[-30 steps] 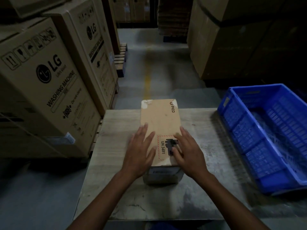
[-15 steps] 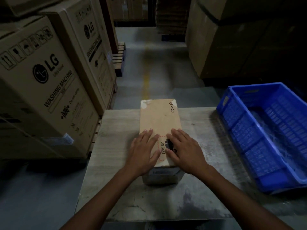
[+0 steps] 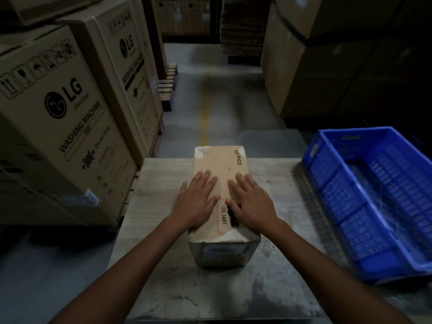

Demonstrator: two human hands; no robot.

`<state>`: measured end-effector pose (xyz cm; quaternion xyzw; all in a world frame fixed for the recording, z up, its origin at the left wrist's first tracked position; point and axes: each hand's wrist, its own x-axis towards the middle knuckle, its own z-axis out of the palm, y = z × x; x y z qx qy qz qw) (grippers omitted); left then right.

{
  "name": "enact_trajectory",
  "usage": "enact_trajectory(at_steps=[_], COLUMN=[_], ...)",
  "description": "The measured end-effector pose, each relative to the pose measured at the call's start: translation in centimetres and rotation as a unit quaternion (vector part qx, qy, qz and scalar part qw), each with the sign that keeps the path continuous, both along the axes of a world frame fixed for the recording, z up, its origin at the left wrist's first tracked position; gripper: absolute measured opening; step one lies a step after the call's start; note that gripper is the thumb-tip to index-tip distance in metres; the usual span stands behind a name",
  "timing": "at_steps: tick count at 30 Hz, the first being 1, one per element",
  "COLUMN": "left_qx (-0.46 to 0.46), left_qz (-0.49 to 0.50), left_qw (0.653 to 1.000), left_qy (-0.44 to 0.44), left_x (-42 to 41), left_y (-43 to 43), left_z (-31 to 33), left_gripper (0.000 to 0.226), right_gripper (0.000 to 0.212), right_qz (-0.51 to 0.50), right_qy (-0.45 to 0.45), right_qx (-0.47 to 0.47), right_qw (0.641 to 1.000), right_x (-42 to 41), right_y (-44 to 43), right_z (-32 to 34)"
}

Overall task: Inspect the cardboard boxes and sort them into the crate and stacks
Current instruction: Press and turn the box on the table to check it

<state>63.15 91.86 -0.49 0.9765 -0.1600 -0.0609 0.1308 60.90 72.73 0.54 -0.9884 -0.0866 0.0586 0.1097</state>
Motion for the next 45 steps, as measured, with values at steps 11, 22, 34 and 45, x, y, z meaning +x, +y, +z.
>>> enact_trajectory(at_steps=[11,22,34,45], left_qx=[-0.024,0.025,-0.141,-0.652], left_qz=[0.0,0.036,0.21,0.309], left_qw=[1.0,0.983,0.966,0.634], left_qy=[-0.015,-0.176,-0.046,0.279], left_x=[5.2,9.1,10.3,8.6], left_y=[-0.7,-1.9,-1.6,-1.0], left_z=[0.2,1.7,-0.7,5.0], left_gripper=[0.06,0.03,0.072,0.074], right_gripper=[0.056,0.054,0.089,0.081], right_qz=[0.001,-0.005,-0.221,-0.298], right_qy=[-0.018,0.012,0.033,0.089], right_qx=[-0.001,-0.075,0.204,0.54], right_qw=[1.0,0.997,0.953,0.782], right_x=[4.9,9.5,8.9,5.7], right_y=[1.5,1.3,-0.1,-0.9], right_z=[1.1,2.5,-2.3,2.5])
